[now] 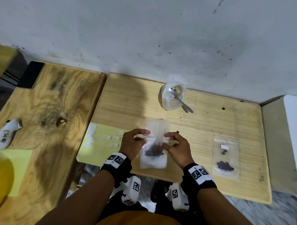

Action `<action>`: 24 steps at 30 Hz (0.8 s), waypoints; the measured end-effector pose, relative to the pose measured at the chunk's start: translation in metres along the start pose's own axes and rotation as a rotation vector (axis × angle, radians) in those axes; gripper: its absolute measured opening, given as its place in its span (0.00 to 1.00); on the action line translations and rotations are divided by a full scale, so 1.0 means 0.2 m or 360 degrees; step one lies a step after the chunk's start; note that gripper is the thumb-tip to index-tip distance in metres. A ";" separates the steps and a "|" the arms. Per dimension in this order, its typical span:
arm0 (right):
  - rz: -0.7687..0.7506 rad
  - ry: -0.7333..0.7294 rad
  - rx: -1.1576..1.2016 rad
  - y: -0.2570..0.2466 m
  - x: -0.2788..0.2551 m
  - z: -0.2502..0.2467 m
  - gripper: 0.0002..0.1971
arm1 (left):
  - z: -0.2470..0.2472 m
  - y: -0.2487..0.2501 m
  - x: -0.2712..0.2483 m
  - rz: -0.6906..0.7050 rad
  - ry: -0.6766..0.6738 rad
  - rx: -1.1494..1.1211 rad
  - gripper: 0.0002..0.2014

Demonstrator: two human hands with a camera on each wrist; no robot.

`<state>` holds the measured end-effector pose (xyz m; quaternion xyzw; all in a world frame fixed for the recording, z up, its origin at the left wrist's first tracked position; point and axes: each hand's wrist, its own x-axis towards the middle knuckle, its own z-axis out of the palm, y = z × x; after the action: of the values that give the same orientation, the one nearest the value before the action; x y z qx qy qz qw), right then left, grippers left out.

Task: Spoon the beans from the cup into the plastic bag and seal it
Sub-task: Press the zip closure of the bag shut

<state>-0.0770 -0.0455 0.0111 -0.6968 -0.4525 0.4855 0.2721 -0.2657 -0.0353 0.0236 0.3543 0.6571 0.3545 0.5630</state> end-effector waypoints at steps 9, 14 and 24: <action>-0.0156 -0.0186 0.0251 -0.37 0.11 0.25 0.16 | -0.28 0.13 0.09 0.0111 -0.0025 -0.0189 0.15; -0.0126 -0.0242 0.0223 -0.43 0.15 0.48 0.16 | -0.61 0.10 0.19 0.0096 0.0242 -0.0246 0.15; -0.0308 -0.0540 -0.0985 -0.31 0.12 0.87 0.21 | -1.03 0.06 0.32 -0.0004 0.0552 -0.0380 0.15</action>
<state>-0.2582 -0.0074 -0.0151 -0.6098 -0.6804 0.4062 0.0141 -0.4757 0.0122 0.0266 0.2179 0.6978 0.4850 0.4799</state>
